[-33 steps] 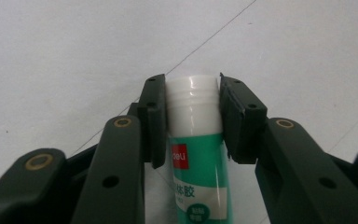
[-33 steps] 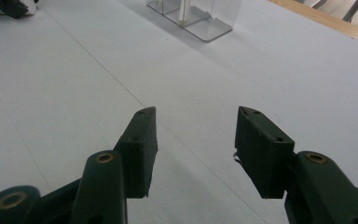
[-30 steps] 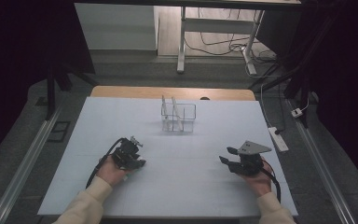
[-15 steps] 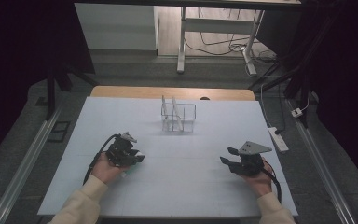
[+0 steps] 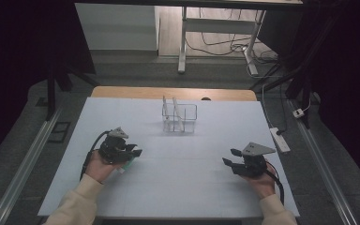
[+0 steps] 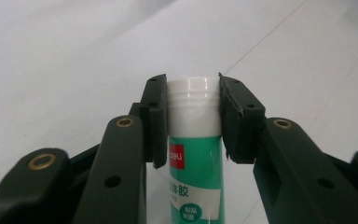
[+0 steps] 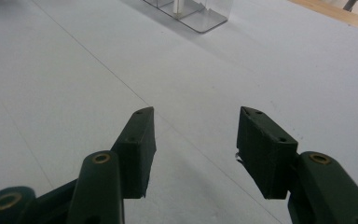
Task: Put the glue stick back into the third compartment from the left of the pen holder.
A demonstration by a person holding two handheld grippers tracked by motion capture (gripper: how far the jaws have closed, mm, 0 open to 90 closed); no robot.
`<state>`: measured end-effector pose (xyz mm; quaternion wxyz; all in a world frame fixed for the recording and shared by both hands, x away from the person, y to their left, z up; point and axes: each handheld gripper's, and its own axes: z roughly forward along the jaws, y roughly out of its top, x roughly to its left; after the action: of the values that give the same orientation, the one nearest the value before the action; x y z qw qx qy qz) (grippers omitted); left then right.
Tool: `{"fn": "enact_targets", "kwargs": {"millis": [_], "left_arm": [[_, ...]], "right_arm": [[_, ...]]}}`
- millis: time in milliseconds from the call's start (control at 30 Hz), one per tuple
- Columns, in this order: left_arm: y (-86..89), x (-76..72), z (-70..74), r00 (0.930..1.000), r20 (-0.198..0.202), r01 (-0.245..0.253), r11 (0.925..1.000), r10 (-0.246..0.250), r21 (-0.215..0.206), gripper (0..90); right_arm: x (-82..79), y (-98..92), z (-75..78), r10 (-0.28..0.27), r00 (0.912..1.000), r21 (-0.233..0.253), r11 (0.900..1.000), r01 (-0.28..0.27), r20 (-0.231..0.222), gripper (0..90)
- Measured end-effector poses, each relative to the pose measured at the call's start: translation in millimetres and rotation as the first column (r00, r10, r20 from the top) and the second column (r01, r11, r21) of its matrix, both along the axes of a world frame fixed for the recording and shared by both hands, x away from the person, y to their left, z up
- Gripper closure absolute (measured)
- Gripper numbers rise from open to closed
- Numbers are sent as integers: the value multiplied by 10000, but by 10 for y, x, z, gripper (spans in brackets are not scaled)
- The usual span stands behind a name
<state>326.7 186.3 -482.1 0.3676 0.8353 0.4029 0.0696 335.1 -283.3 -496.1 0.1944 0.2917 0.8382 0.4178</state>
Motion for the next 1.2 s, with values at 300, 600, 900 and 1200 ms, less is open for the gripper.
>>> {"fn": "enact_targets", "kwargs": {"millis": [300,600,900,1200], "left_arm": [[97,-28,73,9987,506,-59,9974,96,-725,647],[139,-54,152,9944,1048,-53,9944,164,-1052,647],[137,-43,264,9869,1572,-175,9918,375,-1269,646],[108,23,354,9819,1872,29,9868,279,-1620,646]], "right_arm": [[9,1,-18,30,10000,-76,10000,-31,-80,457],[12,6,-27,57,9999,-171,9998,-59,-110,455],[13,12,-29,54,9999,-187,9998,-56,-133,456],[15,10,-32,-34,9998,-136,9999,32,-183,455]]}}
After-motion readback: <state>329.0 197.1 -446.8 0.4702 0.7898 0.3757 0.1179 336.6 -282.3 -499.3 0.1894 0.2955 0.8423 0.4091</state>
